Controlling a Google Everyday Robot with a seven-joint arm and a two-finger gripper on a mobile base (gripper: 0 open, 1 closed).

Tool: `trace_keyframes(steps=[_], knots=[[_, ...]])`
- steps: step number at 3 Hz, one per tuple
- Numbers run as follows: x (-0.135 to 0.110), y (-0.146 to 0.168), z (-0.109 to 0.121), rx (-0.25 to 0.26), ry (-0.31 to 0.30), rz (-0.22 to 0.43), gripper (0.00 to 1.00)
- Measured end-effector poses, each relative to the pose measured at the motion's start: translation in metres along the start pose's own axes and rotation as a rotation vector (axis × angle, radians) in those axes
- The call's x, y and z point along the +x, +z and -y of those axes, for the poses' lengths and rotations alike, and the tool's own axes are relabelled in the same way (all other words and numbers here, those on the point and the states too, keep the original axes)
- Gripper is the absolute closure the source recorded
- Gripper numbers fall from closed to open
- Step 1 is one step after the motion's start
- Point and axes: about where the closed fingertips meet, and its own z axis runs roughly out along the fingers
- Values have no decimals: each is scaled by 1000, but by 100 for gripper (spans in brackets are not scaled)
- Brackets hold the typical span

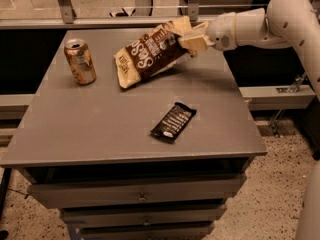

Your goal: Move brown chip bag near rxbar chocolate

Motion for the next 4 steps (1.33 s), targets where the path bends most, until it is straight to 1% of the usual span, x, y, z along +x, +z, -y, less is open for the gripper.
trace_keyframes(steps=[3, 4], knots=[[6, -38, -27, -28, 29, -37, 100], [9, -55, -36, -39, 47, -59, 100]])
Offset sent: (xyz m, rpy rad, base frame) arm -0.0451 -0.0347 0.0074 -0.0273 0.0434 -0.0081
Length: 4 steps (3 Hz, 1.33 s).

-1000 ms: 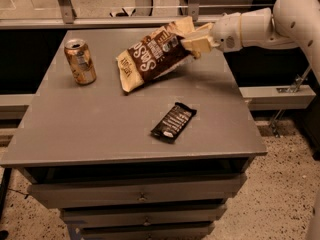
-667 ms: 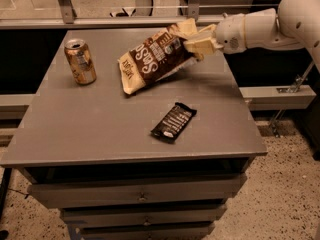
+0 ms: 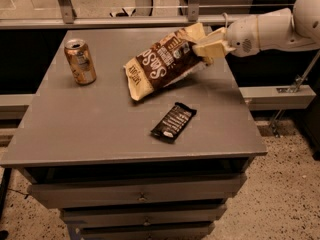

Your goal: Move brown chip bag near rxbar chocolate

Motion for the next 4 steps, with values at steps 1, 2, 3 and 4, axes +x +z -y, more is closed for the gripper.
trace_keyframes(steps=[1, 2, 3, 4], knots=[[5, -16, -16, -8, 33, -21, 100], [15, -31, -35, -16, 74, -44, 100], [25, -42, -51, -33, 109, -62, 100], [32, -49, -62, -55, 134, -75, 100]])
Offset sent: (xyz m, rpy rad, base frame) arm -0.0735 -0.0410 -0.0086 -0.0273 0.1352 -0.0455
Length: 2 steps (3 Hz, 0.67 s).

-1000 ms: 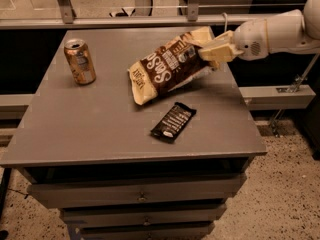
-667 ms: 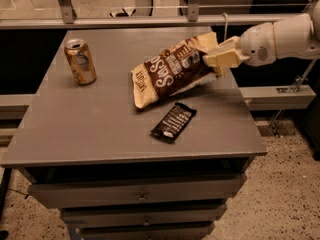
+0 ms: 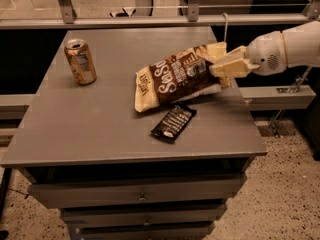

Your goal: Move brown chip bag near rxbar chocolate

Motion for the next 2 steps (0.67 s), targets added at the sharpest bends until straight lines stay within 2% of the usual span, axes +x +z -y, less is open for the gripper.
trace_keyframes(steps=[1, 2], knots=[[6, -2, -4, -22, 24, -10, 82], [11, 2, -6, -40, 36, -10, 58]])
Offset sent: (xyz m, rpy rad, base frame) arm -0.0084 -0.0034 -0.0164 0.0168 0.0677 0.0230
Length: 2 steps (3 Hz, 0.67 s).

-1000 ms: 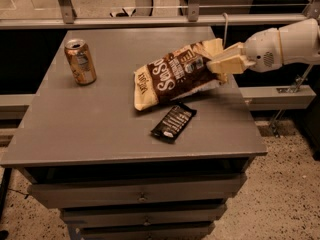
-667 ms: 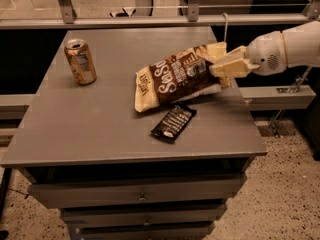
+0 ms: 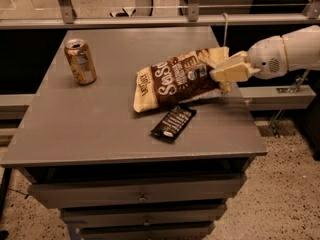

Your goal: Move brown chip bag near rxbar chocolate

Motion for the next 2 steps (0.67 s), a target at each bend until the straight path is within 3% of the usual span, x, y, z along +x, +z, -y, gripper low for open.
trace_keyframes(steps=[2], knots=[[4, 4, 3, 15, 2, 5, 12]])
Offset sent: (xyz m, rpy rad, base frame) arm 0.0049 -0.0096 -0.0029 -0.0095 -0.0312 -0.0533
